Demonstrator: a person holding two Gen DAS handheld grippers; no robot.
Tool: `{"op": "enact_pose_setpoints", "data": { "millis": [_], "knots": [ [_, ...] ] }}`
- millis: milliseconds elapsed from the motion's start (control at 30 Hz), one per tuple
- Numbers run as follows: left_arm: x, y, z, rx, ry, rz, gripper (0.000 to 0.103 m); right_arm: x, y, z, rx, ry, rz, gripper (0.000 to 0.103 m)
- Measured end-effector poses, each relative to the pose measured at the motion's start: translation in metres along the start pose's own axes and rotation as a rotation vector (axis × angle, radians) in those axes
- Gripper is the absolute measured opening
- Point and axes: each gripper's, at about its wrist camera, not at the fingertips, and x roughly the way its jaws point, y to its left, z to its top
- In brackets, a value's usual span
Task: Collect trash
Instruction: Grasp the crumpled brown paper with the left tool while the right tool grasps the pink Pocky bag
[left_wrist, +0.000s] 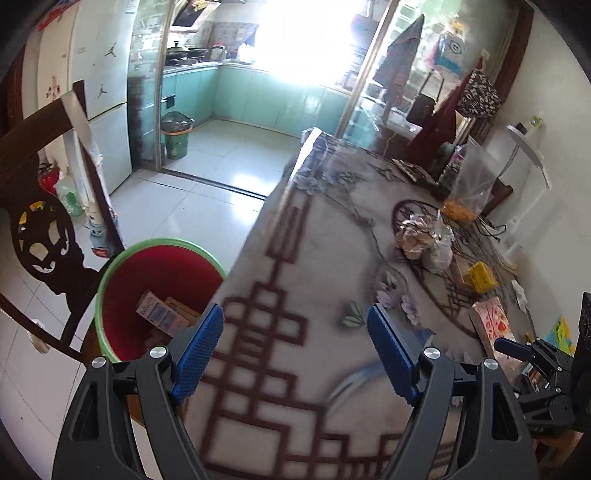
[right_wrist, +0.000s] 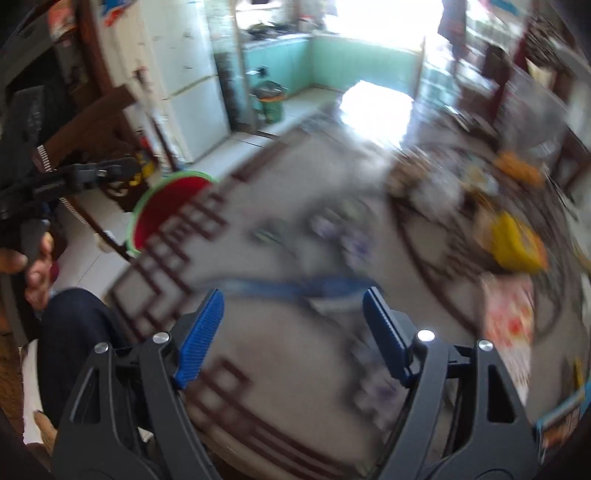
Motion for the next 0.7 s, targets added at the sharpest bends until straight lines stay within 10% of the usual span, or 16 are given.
{"op": "enact_pose_setpoints", "data": {
  "millis": [267, 633, 700],
  "knots": [
    [0.023, -0.086, -0.021, 0.105, 0.081, -0.093, 0.076, -0.023, -0.142, -0.025, 0.302, -0.028, -0.271, 0.082],
    [0.038, -0.168, -0.009, 0.314, 0.078, -0.094, 0.077, 0.034, -0.183, -0.046, 0.412, 0.156, -0.091, 0.082],
    [0.043, -0.181, -0.003, 0.339, 0.064, -0.109, 0.077, 0.036, -0.179, -0.044, 0.378, 0.158, -0.093, 0.067]
  ]
}}
